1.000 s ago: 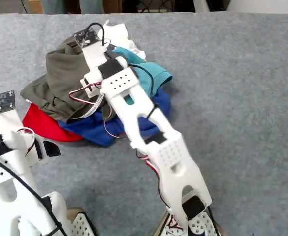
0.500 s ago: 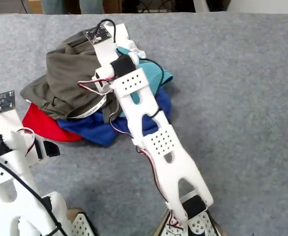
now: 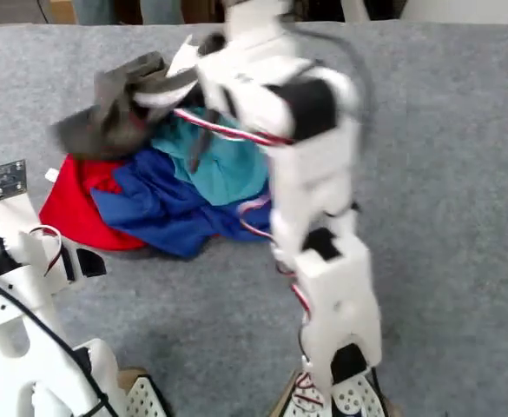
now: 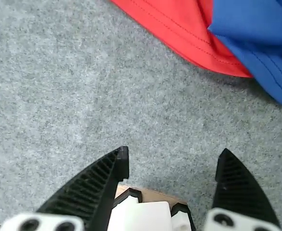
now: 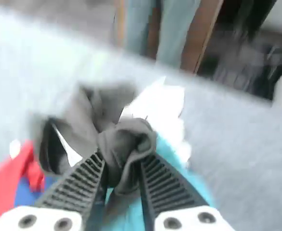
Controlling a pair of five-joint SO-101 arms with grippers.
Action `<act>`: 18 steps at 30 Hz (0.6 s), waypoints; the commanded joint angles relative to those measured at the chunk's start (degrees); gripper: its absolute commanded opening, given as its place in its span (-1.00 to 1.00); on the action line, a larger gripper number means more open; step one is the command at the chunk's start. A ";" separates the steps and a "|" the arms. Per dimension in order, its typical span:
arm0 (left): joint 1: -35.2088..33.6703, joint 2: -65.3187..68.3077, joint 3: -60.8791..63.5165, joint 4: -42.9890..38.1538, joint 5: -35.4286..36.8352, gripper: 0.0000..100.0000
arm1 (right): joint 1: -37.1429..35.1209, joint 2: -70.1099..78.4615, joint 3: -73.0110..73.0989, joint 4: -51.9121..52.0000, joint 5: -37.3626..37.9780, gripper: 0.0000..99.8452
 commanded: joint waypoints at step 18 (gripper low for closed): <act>28.44 17.05 -28.00 0.00 7.82 -0.35 | 56.79 -22.55 14.29 0.18 0.53 -0.97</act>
